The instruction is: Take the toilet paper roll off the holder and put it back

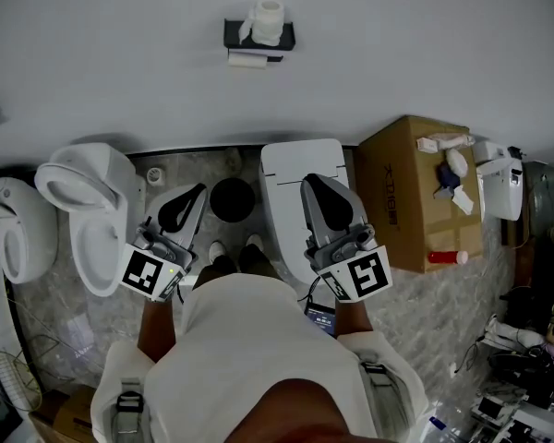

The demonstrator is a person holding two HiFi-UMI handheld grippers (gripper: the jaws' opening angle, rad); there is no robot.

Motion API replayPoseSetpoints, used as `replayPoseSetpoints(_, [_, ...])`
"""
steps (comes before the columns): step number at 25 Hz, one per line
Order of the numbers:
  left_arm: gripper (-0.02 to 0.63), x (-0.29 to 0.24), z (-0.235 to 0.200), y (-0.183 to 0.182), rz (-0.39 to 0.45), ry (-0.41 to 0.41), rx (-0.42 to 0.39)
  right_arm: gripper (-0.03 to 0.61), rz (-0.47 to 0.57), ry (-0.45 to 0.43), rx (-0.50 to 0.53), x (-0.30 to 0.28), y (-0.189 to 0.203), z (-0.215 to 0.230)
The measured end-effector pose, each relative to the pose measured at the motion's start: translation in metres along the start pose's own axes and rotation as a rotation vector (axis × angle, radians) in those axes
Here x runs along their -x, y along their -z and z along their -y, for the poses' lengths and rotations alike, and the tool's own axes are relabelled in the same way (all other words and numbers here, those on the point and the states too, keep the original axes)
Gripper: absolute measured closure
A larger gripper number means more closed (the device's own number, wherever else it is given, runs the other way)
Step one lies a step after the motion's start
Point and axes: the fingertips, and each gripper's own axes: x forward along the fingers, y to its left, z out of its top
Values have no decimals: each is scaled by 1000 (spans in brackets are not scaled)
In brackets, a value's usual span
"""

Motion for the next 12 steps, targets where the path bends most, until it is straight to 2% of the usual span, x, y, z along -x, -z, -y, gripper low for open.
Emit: replayPoseSetpoints(12, [612,-1,1,-12,10,-16,-20,584,-20,-32,-1,-5,5,2])
